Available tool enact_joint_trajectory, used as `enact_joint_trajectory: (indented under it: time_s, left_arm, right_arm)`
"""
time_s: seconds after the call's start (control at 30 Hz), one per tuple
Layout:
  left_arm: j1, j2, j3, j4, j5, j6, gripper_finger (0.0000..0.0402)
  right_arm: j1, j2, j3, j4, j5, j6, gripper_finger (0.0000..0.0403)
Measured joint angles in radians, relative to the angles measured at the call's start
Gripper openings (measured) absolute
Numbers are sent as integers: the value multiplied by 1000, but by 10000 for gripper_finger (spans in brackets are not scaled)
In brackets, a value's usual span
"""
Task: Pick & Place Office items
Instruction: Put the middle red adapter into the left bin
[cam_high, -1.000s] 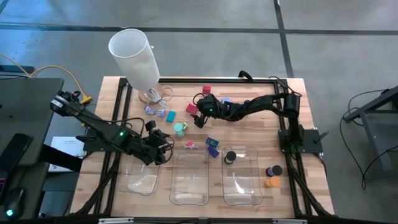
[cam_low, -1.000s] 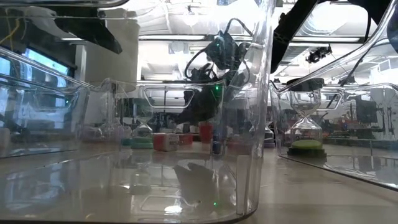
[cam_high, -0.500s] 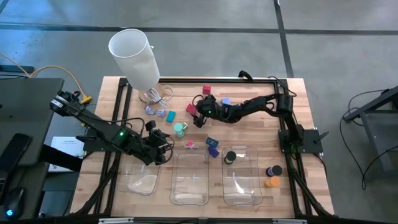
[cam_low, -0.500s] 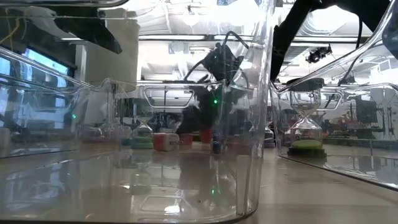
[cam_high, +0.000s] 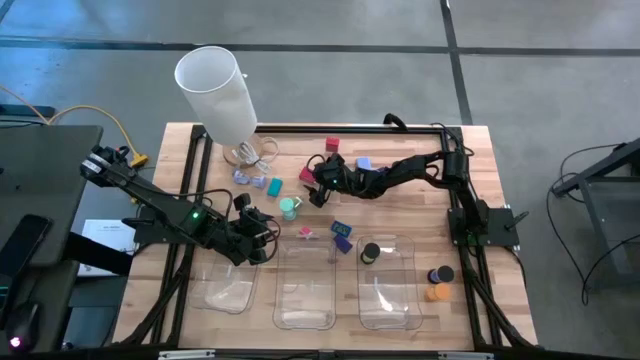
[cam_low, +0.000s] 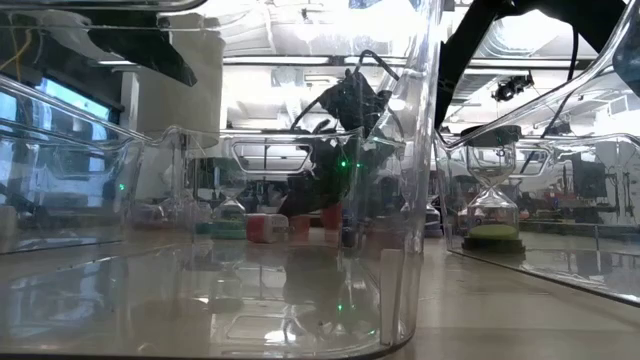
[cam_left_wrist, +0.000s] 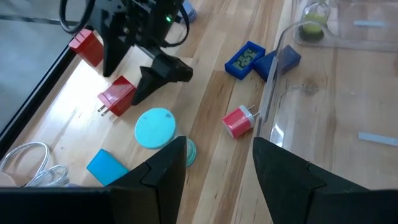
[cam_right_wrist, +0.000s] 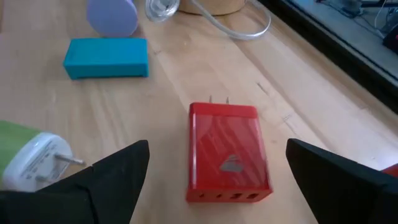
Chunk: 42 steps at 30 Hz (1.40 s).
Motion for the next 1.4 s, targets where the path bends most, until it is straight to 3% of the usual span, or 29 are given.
enact_joint_trajectory:
  time_s: [0.4,0.87,1.13,1.4]
  left_arm:
    - [0,0,0,6,0,-2,177]
    - [0,0,0,7,0,-2,177]
    - [0,0,0,6,0,-2,177]
    - [0,0,0,6,0,-2,177]
  right_arm:
    - [-8,0,0,-7,-6,23,354]
    - [-62,0,0,-30,-80,46,191]
    - [-62,-1,1,-41,-93,47,215]
    - [-62,-3,1,-67,-92,47,188]
